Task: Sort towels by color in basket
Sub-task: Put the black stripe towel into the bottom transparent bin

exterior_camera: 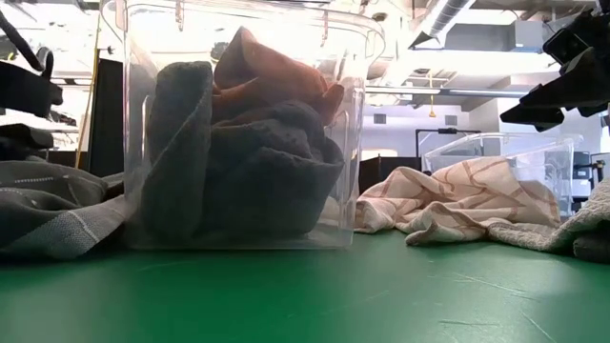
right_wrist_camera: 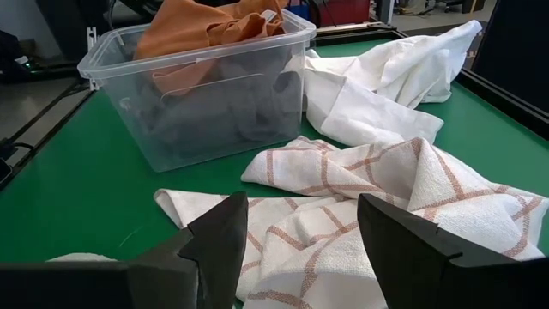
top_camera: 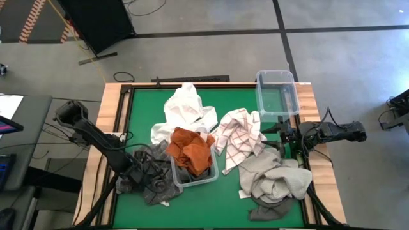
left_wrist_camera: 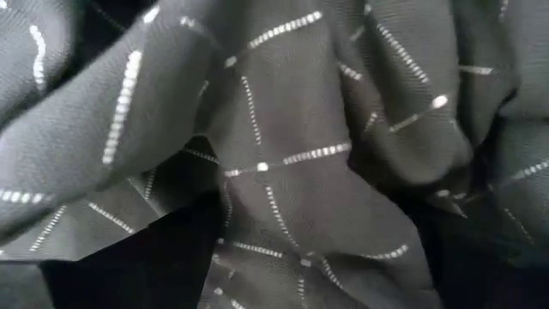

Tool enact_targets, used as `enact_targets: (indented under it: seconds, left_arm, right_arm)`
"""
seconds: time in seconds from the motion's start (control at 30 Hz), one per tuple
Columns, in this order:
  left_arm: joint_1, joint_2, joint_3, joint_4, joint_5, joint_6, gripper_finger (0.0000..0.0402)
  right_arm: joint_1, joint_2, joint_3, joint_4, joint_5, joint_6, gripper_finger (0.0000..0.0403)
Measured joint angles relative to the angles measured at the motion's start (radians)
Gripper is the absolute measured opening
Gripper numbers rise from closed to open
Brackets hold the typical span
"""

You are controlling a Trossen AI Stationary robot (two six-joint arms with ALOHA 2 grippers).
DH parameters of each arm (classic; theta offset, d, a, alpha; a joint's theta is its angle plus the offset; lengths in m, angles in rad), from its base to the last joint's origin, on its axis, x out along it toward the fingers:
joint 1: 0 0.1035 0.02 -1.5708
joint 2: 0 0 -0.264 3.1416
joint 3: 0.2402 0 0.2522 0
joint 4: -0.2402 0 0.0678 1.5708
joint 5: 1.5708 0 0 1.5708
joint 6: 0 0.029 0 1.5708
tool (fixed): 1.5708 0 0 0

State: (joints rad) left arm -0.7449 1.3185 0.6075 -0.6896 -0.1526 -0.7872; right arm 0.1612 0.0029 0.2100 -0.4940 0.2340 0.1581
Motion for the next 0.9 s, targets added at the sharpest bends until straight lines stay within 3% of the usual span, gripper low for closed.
enact_targets:
  seconds: [0.1,0.17,0.37,0.5,0.63,0.77,0.9]
  left_arm:
    - [0.0,-0.001,-0.018,0.004,0.001,-0.021,0.0283]
    - [0.0,0.001,-0.017,0.01,0.001,-0.008,0.0235]
    - [0.0,0.002,-0.012,0.06,0.011,0.094,0.0031]
    - [0.0,0.007,0.039,-0.012,0.037,0.135,0.0018]
    - [-0.008,0.004,0.194,-0.138,0.029,0.201,0.0012]
    - [-0.033,0.004,0.399,-0.309,-0.067,0.266,0.0012]
    - [-0.061,0.003,0.613,-0.488,-0.23,0.302,0.0012]
  right_arm:
    - [0.0,0.0,0.0,0.0,0.0,0.0,0.0249]
    - [0.0,0.0,0.0,0.0,0.0,0.0,0.0249]
    - [0.0,0.0,0.0,0.0,0.0,0.0,0.0249]
    - [0.0,0.0,0.0,0.0,0.0,0.0,0.0249]
    - [0.0,0.0,0.0,0.0,0.0,0.0,0.0249]
    - [0.0,0.0,0.0,0.0,0.0,0.0,0.0249]
    - [0.0,0.0,0.0,0.0,0.0,0.0,0.0249]
